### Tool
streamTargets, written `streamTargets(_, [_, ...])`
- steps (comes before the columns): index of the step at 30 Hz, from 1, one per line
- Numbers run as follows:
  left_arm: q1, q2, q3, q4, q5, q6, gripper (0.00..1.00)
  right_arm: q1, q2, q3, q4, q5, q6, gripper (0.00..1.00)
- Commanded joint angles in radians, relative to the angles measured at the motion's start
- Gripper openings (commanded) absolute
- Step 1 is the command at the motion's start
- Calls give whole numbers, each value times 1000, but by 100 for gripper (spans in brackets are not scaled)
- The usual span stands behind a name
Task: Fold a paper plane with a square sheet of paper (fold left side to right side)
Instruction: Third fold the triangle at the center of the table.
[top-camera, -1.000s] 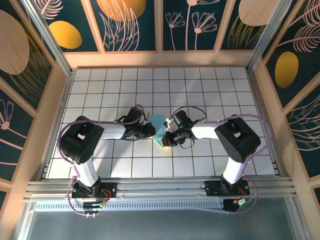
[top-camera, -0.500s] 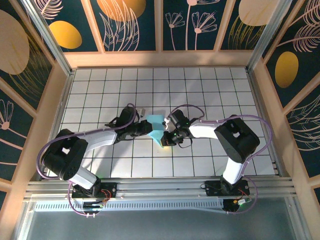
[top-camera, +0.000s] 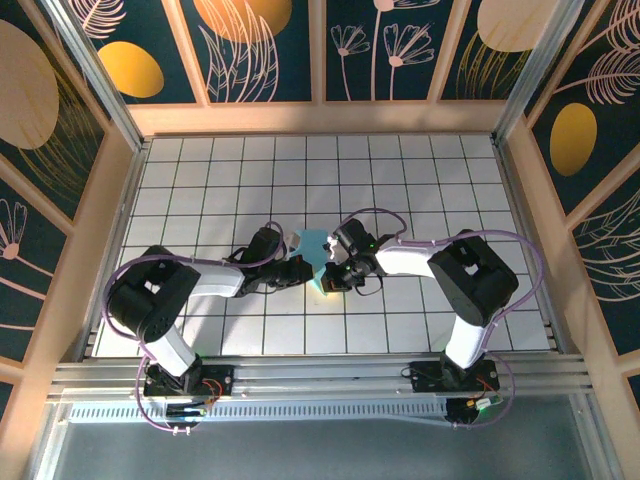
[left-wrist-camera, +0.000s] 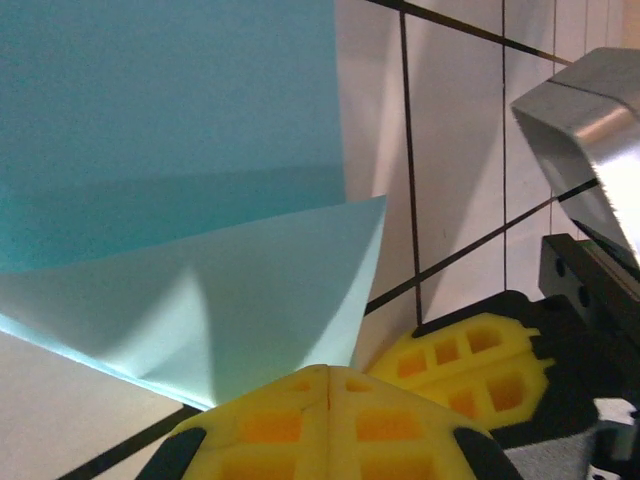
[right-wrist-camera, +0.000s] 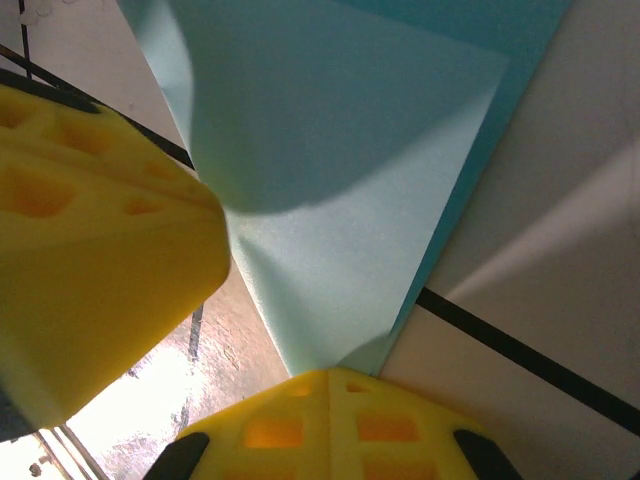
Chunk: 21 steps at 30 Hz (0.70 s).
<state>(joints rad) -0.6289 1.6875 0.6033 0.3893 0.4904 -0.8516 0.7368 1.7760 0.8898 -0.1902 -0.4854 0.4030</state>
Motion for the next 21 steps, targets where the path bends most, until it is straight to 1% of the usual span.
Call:
streamTargets(1, [-5, 20, 21, 51, 19, -14, 4, 1, 72, -31, -112, 193, 4, 0])
streamTargets(6, [-5, 20, 31, 39, 9, -5, 4, 4, 77, -25, -123, 204, -4, 0])
streamTargets(7, [-4, 47, 32, 30, 2, -4, 4, 4, 78, -24, -128, 208, -7, 0])
streamTargets(9, [-5, 54, 36, 17, -7, -1, 4, 7, 81, -20, -136, 215, -12, 0])
streamTargets(21, [-4, 73, 64, -81, -108, 9, 3, 18, 95, -2, -179, 252, -23, 0])
